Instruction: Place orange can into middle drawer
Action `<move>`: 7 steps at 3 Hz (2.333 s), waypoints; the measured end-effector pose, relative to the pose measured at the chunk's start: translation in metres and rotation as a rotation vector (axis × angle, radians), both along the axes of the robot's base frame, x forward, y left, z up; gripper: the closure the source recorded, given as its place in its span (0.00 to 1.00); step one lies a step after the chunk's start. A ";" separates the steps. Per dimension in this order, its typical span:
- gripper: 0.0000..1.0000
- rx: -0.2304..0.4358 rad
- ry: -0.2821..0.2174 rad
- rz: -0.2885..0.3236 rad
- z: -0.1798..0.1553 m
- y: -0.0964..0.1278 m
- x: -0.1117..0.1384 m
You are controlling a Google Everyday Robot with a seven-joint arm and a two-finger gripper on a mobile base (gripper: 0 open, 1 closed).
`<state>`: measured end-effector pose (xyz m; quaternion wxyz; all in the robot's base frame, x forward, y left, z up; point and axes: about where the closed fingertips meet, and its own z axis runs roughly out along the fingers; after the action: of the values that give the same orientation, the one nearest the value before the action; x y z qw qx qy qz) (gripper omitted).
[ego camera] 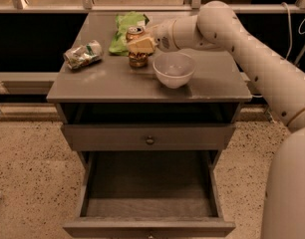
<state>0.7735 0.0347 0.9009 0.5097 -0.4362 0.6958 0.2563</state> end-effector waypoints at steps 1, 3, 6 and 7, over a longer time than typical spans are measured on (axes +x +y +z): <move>0.97 0.059 -0.071 0.116 0.018 0.013 -0.009; 1.00 -0.082 -0.140 0.441 0.052 0.031 -0.107; 1.00 0.003 0.055 0.501 -0.048 -0.040 -0.263; 1.00 -0.115 0.094 0.320 -0.117 -0.115 -0.306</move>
Offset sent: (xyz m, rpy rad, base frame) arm -0.1128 0.0374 0.0649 -0.0610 -0.2298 0.5722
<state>0.4674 -0.0802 0.7842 0.4037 -0.5573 0.6541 0.3140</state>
